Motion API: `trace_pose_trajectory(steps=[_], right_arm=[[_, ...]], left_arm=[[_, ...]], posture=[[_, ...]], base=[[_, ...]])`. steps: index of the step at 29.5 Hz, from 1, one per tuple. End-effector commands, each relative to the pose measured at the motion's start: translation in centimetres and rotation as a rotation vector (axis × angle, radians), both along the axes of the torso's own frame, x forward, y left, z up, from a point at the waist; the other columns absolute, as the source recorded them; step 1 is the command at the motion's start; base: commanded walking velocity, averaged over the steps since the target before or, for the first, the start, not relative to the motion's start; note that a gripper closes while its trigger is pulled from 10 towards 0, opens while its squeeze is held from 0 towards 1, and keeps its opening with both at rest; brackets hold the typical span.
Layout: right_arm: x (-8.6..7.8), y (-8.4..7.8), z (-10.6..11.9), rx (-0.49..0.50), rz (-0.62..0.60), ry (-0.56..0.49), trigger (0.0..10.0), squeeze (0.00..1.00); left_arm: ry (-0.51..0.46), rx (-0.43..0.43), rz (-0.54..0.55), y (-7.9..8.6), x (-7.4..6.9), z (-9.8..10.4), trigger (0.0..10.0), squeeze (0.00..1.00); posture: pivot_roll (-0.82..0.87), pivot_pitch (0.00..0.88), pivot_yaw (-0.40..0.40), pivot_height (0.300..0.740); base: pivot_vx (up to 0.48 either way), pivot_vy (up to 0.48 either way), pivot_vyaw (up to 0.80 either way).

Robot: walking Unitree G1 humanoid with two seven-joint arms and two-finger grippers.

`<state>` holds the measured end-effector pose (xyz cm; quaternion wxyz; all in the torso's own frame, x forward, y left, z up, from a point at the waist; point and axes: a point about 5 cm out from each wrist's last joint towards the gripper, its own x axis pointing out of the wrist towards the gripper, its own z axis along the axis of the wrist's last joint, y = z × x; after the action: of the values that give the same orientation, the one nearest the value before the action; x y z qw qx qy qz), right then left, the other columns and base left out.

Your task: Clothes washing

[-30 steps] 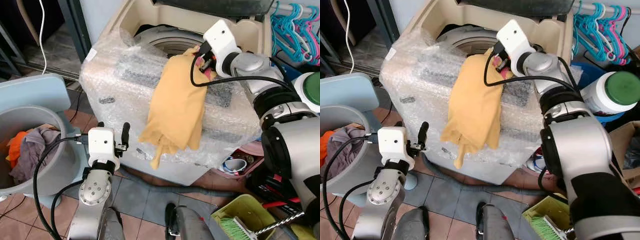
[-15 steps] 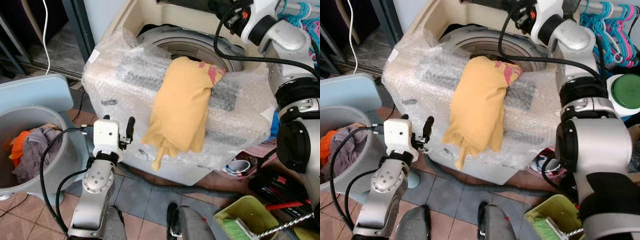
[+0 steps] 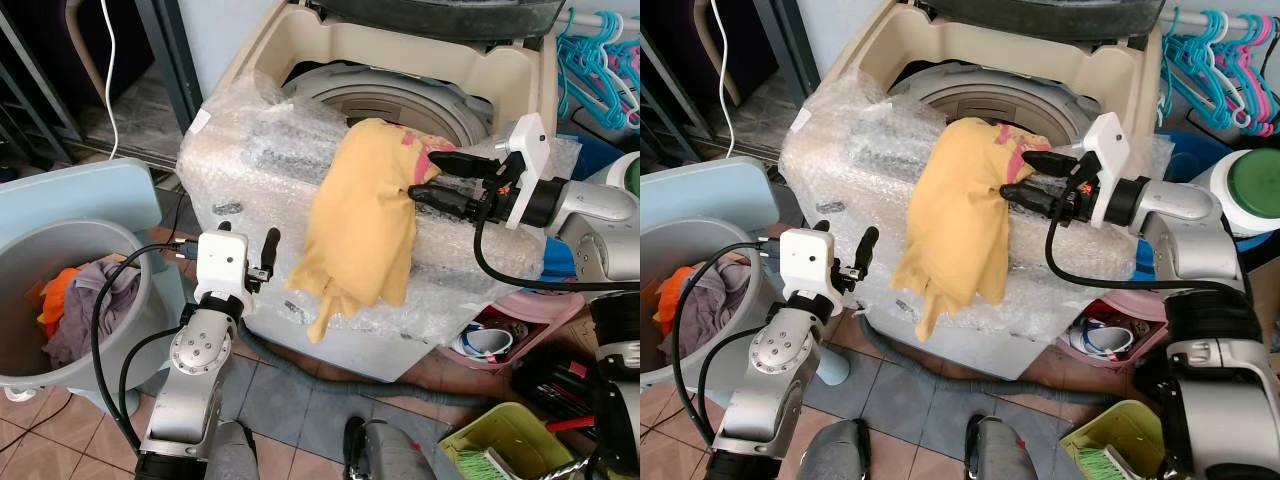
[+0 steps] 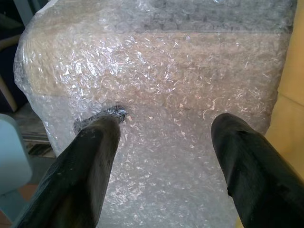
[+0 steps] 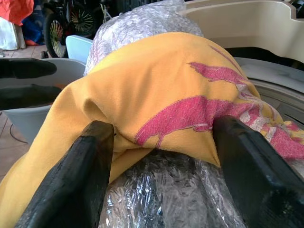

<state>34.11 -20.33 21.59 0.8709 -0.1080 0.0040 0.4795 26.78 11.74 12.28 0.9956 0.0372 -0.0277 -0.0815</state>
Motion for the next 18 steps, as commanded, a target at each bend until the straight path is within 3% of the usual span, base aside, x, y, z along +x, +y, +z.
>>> trace_pose_trajectory(steps=[1,8,13,14,15,16,17,18], right_arm=[[-0.2,0.9,-0.3,-0.005,0.021,0.004,10.0,1.0],[0.5,2.6,2.2,0.065,-0.074,-0.152,10.0,1.0],[0.2,4.2,2.1,0.092,-0.067,-0.166,10.0,1.0],[0.0,5.0,1.3,0.089,-0.067,-0.155,8.8,1.0],[-0.1,5.3,0.7,0.071,-0.064,-0.144,2.9,0.87],[-0.1,5.6,0.3,0.057,-0.064,-0.136,2.9,0.87],[-0.1,5.8,-0.6,0.017,-0.078,-0.127,0.0,0.0],[-0.1,5.9,-1.0,0.002,-0.081,-0.111,0.0,0.0]], left_arm=[[0.005,0.004,-0.006,0.1,0.1,-0.2,10.0,0.0],[-0.001,0.006,0.0,0.3,0.0,-0.2,10.0,0.0],[-0.003,0.004,-0.001,0.2,0.0,-0.2,10.0,0.0],[-0.002,0.002,-0.004,0.1,0.0,-0.2,10.0,0.0],[0.0,0.001,-0.005,0.1,0.0,-0.3,10.0,0.0],[0.0,0.0,-0.005,0.0,-0.1,-0.3,10.0,0.0],[0.001,-0.001,-0.004,0.0,-0.1,-0.3,10.0,0.0],[0.001,-0.001,-0.003,0.0,-0.1,-0.3,10.0,0.0]], posture=[[0.01,0.112,0.016,0.74],[0.02,0.109,0.009,0.74],[0.02,0.111,0.005,0.74],[0.02,0.114,0.004,0.74],[0.02,0.115,0.001,0.74],[0.02,0.116,0.0,0.74],[0.02,0.121,-0.003,0.74],[0.02,0.123,-0.004,0.74]], base=[[0.0,0.0,0.0],[0.0,0.0,0.0],[0.0,0.0,0.0],[0.0,0.0,0.0],[0.0,0.0,0.0],[0.0,0.0,0.0],[0.0,0.0,0.0],[0.0,0.0,0.0]])
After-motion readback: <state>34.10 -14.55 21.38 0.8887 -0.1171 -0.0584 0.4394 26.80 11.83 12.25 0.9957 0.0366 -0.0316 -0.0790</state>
